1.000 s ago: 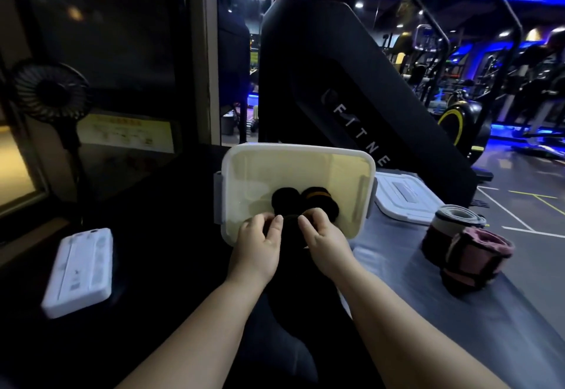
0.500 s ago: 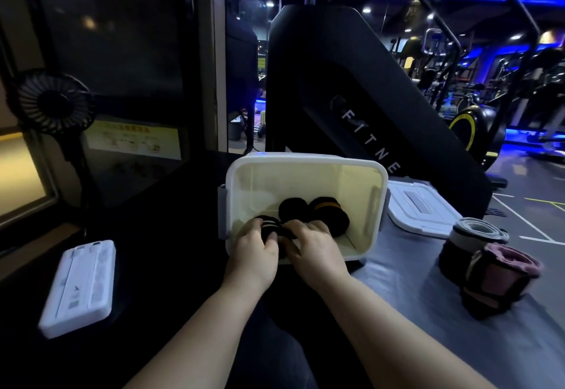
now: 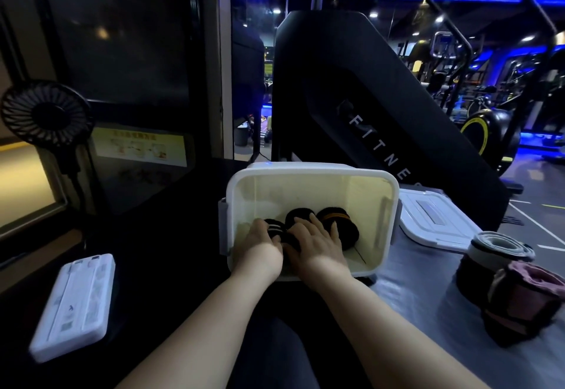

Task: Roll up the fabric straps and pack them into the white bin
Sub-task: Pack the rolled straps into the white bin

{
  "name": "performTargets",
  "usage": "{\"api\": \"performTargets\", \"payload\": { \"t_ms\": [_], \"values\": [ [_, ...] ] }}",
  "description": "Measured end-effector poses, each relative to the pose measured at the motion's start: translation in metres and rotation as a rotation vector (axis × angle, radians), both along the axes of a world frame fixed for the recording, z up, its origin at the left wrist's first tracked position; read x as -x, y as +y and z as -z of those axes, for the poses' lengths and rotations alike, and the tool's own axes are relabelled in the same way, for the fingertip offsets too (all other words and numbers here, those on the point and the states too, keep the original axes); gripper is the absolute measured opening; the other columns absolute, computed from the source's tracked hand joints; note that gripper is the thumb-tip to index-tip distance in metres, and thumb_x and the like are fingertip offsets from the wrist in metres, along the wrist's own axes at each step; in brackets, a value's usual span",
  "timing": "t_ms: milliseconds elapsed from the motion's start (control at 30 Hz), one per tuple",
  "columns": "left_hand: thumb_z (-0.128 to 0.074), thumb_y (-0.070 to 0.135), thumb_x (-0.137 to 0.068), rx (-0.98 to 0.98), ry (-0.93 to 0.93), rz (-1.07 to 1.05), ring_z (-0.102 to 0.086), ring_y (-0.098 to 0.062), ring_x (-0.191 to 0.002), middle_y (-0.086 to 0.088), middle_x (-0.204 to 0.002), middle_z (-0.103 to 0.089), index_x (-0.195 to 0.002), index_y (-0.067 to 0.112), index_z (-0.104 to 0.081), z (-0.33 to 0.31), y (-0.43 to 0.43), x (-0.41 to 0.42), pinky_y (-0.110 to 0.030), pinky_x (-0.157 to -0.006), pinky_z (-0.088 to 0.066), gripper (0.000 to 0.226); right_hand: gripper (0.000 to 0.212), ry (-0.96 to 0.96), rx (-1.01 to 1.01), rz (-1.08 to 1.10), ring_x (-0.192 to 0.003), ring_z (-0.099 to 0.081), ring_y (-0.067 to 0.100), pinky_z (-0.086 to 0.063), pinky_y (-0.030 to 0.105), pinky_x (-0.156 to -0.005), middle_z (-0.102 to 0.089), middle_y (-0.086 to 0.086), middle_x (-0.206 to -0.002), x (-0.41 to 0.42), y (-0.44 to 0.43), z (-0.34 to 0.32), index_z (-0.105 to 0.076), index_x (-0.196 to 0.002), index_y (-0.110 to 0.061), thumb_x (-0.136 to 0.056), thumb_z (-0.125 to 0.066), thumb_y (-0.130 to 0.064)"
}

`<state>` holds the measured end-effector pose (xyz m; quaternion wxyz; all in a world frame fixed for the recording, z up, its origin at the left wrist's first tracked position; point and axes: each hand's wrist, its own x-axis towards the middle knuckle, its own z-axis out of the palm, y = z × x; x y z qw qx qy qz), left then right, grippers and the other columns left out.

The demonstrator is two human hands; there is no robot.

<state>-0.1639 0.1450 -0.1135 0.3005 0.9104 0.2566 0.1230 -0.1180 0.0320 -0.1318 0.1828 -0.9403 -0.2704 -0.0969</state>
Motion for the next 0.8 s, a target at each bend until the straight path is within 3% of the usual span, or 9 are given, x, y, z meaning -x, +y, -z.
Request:
{"api": "performTargets", "payload": {
  "t_ms": [100, 167, 267, 400, 467, 567, 667, 800],
  "values": [
    [-0.043, 0.035, -0.1, 0.038, 0.036, -0.014, -0.051, -0.026, -0.117, -0.004, -0.129, -0.046, -0.13, 0.025, -0.041, -0.002, 0.001, -0.007, -0.032, -0.088, -0.036, 0.031, 0.061, -0.056, 0.076, 0.009, -0.145, -0.021, 0.019, -0.008, 0.042, -0.116, -0.037, -0.01, -0.151, -0.004, 0.001, 0.001, -0.046, -0.134, -0.03, -0.088, -0.022, -0.062],
    [-0.041, 0.033, -0.101, 0.05, 0.035, 0.0, -0.047, -0.024, -0.123, -0.002, -0.138, -0.041, -0.137, 0.029, -0.038, 0.0, 0.003, -0.012, -0.034, -0.097, -0.038, 0.037, 0.074, -0.128, 0.141, 0.011, -0.137, -0.031, 0.018, -0.007, 0.041, -0.115, -0.042, -0.013, -0.145, -0.006, -0.002, -0.004, -0.044, -0.136, -0.034, -0.079, -0.01, -0.067],
    [-0.037, 0.032, -0.103, 0.024, 0.05, 0.052, -0.033, -0.022, -0.138, 0.001, -0.152, -0.026, -0.147, 0.03, -0.029, 0.005, 0.007, -0.017, -0.038, -0.11, -0.032, 0.045, 0.058, -0.153, 0.2, 0.037, -0.136, -0.031, 0.017, 0.009, 0.049, -0.118, -0.04, -0.014, -0.145, -0.013, -0.006, -0.013, -0.036, -0.142, -0.037, -0.092, -0.029, -0.065],
    [-0.03, 0.029, -0.105, -0.02, 0.058, 0.124, -0.007, -0.018, -0.149, 0.003, -0.162, -0.011, -0.154, 0.022, -0.019, 0.006, 0.009, -0.021, -0.033, -0.12, -0.014, 0.05, 0.07, -0.069, 0.209, 0.149, -0.146, -0.012, 0.026, 0.016, 0.06, -0.113, -0.03, -0.009, -0.154, -0.02, -0.013, -0.013, -0.028, -0.146, -0.041, -0.086, -0.03, -0.077],
    [-0.029, 0.028, -0.106, -0.025, 0.04, 0.136, -0.004, -0.017, -0.15, 0.003, -0.163, -0.009, -0.154, 0.021, -0.017, 0.005, 0.01, -0.023, -0.033, -0.121, -0.01, 0.051, 0.072, -0.02, 0.182, 0.174, -0.148, -0.004, 0.029, 0.011, 0.063, -0.113, -0.024, -0.009, -0.158, -0.025, -0.013, -0.008, -0.023, -0.146, -0.044, -0.084, -0.028, -0.08],
    [-0.027, 0.027, -0.106, -0.002, 0.017, 0.145, -0.001, -0.016, -0.15, 0.004, -0.163, -0.006, -0.155, 0.022, -0.015, 0.005, 0.01, -0.028, -0.035, -0.121, -0.008, 0.051, 0.081, -0.062, 0.166, 0.193, -0.147, -0.009, 0.03, -0.007, 0.059, -0.114, -0.025, -0.011, -0.157, -0.031, -0.011, -0.003, -0.024, -0.144, -0.045, -0.075, -0.014, -0.085],
    [-0.026, 0.025, -0.106, 0.019, -0.002, 0.152, 0.0, -0.015, -0.15, 0.005, -0.163, -0.005, -0.155, 0.021, -0.015, 0.004, 0.011, -0.032, -0.035, -0.122, -0.007, 0.051, 0.09, -0.097, 0.164, 0.206, -0.145, -0.014, 0.03, -0.013, 0.057, -0.111, -0.028, -0.012, -0.155, -0.035, -0.01, 0.002, -0.025, -0.143, -0.045, -0.065, 0.002, -0.082],
    [-0.027, 0.023, -0.105, 0.018, -0.037, 0.163, -0.004, -0.017, -0.15, 0.004, -0.162, -0.011, -0.154, 0.019, -0.018, 0.007, 0.013, -0.035, -0.035, -0.121, -0.008, 0.05, 0.077, -0.116, 0.161, 0.206, -0.144, -0.015, 0.031, -0.015, 0.057, -0.11, -0.029, -0.012, -0.154, -0.035, -0.011, 0.003, -0.025, -0.143, -0.045, -0.077, -0.009, -0.08]
  ]
}}
